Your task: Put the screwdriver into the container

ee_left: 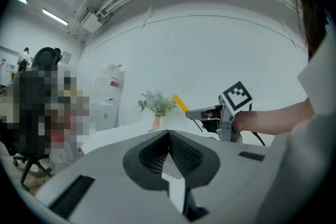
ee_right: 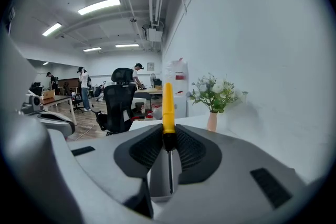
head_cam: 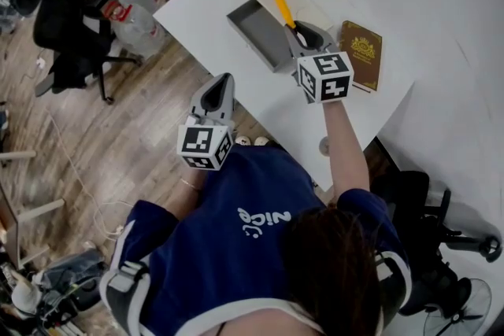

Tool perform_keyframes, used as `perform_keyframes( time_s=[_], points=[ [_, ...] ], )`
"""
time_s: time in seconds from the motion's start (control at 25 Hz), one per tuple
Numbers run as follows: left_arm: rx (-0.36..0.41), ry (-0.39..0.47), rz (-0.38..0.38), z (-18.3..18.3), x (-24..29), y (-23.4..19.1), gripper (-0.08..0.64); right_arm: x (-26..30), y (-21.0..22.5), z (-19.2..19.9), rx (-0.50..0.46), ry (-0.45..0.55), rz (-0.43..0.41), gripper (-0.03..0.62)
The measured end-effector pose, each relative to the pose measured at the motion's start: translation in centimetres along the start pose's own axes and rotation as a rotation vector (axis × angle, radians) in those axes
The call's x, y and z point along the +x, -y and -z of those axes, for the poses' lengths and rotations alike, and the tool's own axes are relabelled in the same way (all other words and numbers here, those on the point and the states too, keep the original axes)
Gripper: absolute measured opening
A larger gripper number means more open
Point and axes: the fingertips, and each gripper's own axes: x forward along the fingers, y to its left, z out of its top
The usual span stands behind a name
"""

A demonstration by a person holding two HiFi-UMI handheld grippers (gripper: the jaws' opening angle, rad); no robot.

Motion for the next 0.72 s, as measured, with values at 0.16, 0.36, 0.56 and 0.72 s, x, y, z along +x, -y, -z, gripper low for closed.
perform_keyframes(
  time_s=[0.16, 0.36, 0.56, 0.72],
  points=[
    [-0.001, -0.007, -0.040, 0.1, -0.3, -1.2, 0.017, 2.8, 0.3, 0.9, 0.012, -0.063, -0.022, 0.092],
    [0.003, -0.011, -0.087, -0.2, -0.8, -2.7, 0.017, 5.8, 0.2, 2.3, 0.066, -0.140, -0.054, 0.092],
    [0.004, -0.019, -0.135, -0.4, -0.9, -4.2, 0.017, 8.3, -0.1, 4.4, 0.042, -0.244, -0.089, 0.092],
    [0.011, -0.035, -0.155, -0.3, -1.1, -4.9, 0.017, 10.1, 0.0, 6.3, 0.042, -0.339, -0.100, 0.092]
  ],
)
